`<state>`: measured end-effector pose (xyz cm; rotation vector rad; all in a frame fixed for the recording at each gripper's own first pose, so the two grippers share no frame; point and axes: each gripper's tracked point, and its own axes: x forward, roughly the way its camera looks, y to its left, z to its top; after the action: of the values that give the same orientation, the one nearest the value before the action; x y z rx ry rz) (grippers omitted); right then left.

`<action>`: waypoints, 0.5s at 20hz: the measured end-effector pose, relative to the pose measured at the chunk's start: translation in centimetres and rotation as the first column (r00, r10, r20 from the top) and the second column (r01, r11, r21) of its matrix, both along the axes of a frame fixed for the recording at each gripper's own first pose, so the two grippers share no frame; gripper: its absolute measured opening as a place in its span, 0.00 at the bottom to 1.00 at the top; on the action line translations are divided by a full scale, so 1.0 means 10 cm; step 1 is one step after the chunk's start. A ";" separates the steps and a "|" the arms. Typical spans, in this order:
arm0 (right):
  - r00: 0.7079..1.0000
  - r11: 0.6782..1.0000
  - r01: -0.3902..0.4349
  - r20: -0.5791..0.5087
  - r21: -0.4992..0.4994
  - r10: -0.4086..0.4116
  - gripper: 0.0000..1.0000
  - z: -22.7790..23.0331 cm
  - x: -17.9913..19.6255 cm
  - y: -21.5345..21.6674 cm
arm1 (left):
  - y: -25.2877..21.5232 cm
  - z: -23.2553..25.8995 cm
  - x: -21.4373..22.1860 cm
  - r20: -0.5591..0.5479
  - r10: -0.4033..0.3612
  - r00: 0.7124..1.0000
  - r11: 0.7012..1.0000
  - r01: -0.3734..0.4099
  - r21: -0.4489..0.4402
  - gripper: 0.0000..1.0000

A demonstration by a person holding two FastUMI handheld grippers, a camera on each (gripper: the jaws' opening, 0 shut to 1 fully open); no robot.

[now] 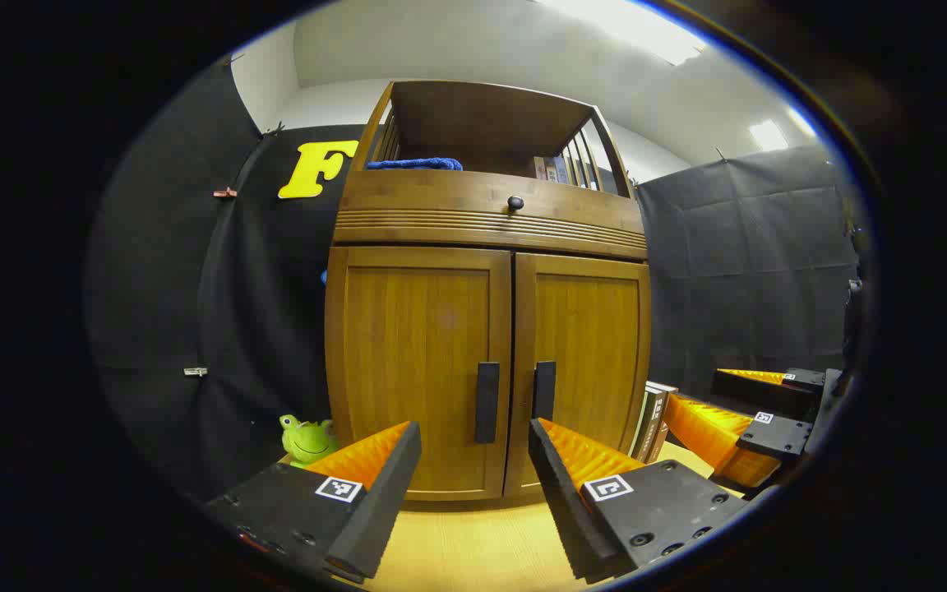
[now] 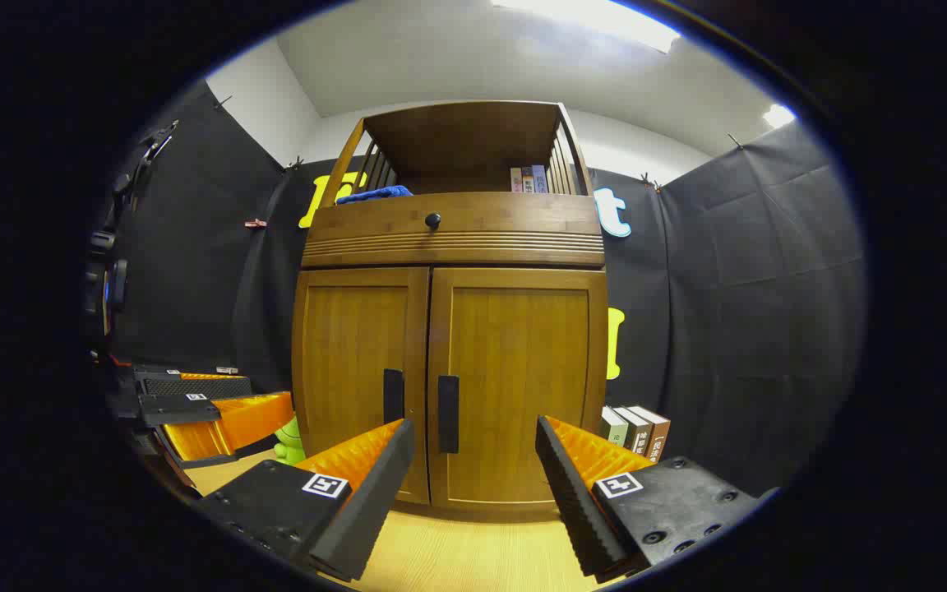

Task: Open the right door of the double-door shoe cabinet with the right hand, and open the left door with the left hand.

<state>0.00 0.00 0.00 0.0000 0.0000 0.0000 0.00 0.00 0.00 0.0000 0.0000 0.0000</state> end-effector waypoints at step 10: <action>1.000 1.000 -0.021 -0.022 -0.019 0.020 0.94 -0.05 0.04 0.10 | 0.12 0.01 0.01 0.004 0.016 1.000 1.000 -0.016 -0.026 0.83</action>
<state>0.42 1.05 -0.54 -0.0192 0.0220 0.0207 0.06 1.18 0.08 -0.0263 -0.0045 0.0161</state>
